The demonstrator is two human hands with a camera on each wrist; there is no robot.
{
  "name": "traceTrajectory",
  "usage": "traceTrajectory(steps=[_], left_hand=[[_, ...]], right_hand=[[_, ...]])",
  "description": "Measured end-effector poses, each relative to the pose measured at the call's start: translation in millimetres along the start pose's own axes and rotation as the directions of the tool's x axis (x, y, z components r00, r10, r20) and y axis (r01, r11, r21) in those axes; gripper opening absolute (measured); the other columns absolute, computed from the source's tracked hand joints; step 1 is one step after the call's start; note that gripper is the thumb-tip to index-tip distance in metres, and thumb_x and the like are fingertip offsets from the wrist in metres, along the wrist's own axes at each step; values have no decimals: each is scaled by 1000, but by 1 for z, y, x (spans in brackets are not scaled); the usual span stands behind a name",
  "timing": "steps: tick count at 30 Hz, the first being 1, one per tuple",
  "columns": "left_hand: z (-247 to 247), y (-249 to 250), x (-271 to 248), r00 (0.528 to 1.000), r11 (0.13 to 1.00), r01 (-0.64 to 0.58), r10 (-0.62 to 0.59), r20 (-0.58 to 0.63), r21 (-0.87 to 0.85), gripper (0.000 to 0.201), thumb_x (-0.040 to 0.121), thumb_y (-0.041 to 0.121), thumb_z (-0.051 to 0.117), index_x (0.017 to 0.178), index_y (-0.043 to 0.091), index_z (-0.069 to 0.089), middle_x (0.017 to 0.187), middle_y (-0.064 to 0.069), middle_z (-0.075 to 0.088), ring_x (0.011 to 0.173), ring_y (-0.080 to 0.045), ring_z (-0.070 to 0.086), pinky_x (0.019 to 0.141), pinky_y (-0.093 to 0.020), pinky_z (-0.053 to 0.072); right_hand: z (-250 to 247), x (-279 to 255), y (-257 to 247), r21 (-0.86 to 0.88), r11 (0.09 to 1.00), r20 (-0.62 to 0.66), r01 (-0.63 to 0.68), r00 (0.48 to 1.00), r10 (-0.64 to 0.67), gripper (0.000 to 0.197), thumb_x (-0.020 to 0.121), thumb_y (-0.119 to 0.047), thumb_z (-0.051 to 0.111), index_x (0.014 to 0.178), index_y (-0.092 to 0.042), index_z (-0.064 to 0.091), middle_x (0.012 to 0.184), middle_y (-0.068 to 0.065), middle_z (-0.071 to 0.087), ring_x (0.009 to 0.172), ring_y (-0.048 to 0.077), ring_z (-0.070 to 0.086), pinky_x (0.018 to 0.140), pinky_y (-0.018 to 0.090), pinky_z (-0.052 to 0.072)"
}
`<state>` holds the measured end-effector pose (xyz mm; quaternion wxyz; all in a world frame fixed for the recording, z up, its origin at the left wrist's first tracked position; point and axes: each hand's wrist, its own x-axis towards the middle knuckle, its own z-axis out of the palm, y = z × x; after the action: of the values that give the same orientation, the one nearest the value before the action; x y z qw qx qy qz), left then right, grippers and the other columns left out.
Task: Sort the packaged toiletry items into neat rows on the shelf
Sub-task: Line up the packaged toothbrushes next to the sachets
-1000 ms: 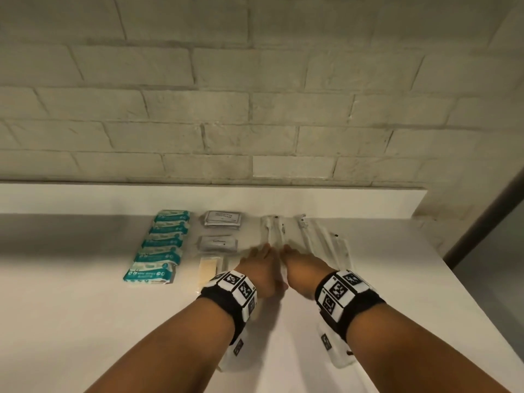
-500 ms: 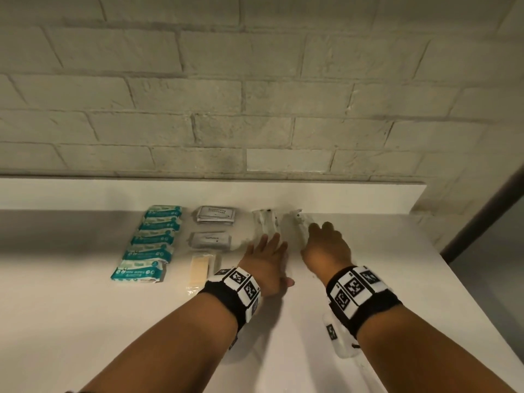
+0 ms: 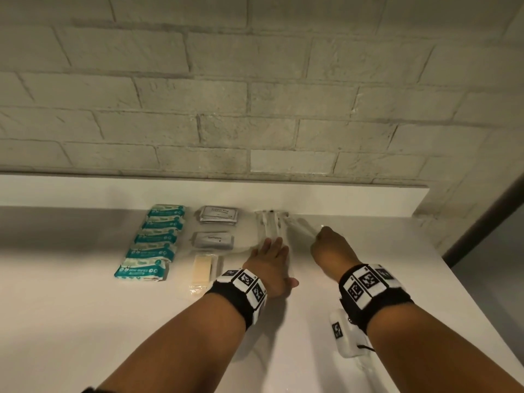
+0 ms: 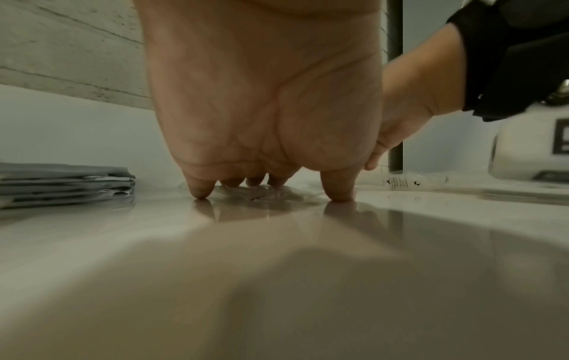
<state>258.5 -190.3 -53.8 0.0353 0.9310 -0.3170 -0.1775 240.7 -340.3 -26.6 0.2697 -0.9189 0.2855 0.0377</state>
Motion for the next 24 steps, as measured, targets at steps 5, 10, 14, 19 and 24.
traceTrajectory(steps=[5,10,14,19,24], left_hand=[[4,-1,1,999,1000,-19,18,-48,-21,84,91,52,46,154,15,5,162,-5,-7,149,-28,-5,119,-48,6],[5,-4,3,1000,1000,-23,23,-20,-15,83,91,53,44,154,16,3,161,-4,-10,148,-29,-8,119,-50,4],[7,-5,5,999,999,-23,22,-35,-44,88,90,52,48,154,17,0,162,-5,-9,148,-29,-7,118,-53,5],[9,0,2,990,1000,-29,27,-137,-8,92,88,51,51,151,28,-12,161,0,-14,148,-31,-9,116,-58,5],[7,-2,4,987,989,-141,144,-67,45,77,92,45,44,153,29,1,162,4,-5,148,-29,-9,117,-57,1]], right_hand=[[-11,-7,-1,215,904,455,-369,857,241,37,96,-24,38,89,4,60,74,17,67,54,24,57,48,23,41],[1,-11,-6,-332,925,93,184,982,-162,33,94,-9,40,124,-5,55,128,17,58,115,33,57,94,37,47],[20,-19,-16,-409,857,183,314,948,-260,34,94,-15,42,124,-8,55,125,13,58,113,34,57,91,39,46],[1,-13,-10,-422,895,-36,140,985,-171,37,91,-13,40,126,-11,54,127,12,52,116,34,53,95,41,46],[-15,-4,11,-426,902,5,-74,996,84,33,88,-9,47,116,-9,63,119,10,65,108,29,62,89,35,51]])
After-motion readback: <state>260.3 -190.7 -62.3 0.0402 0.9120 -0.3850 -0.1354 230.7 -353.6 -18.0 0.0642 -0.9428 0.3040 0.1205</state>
